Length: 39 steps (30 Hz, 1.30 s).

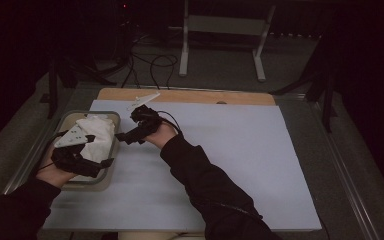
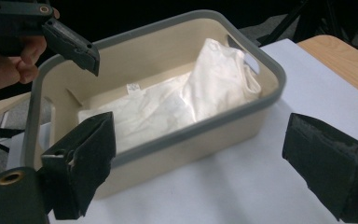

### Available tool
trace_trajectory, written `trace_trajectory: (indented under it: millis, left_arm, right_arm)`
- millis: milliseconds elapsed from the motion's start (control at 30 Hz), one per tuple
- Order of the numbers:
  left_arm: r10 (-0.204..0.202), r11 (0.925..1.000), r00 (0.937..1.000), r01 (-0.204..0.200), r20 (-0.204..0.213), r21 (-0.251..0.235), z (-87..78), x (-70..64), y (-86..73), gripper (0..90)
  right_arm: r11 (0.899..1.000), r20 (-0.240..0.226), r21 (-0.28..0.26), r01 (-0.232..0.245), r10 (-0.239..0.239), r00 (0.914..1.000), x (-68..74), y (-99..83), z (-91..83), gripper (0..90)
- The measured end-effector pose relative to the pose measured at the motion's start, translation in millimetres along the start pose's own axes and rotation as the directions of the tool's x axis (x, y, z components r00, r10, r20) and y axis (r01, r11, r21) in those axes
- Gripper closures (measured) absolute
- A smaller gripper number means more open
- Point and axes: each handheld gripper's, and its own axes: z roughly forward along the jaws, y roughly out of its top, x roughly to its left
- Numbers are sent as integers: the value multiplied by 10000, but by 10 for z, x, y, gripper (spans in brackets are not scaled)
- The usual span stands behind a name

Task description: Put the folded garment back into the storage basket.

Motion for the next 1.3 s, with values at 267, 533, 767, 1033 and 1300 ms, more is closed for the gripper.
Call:
trace_trajectory:
  millis: [267,533,767,1033,1300]
  left_arm:
    - [189,9998,9994,-187,281,-67,120,-85,122,1]
    - [454,9986,9974,-438,556,-290,247,-200,277,1]
    - [685,9973,9941,-662,843,-307,370,-291,375,1]
    - [953,9949,9883,-906,1194,-438,535,-414,508,1]
    - [1220,9916,9824,-1144,1417,-605,718,-569,621,1]
  right_arm:
    - [10000,171,-10,-13,13,9999,-92,-111,-194,94]
    - [9999,459,-26,-137,139,9988,-196,-225,-437,95]
    - [9999,694,-64,-93,97,9975,-290,-345,-666,95]
    - [9992,878,-198,-334,350,9955,-403,-534,-893,95]
    - [9991,1103,-230,-360,384,9932,-452,-696,-1087,94]
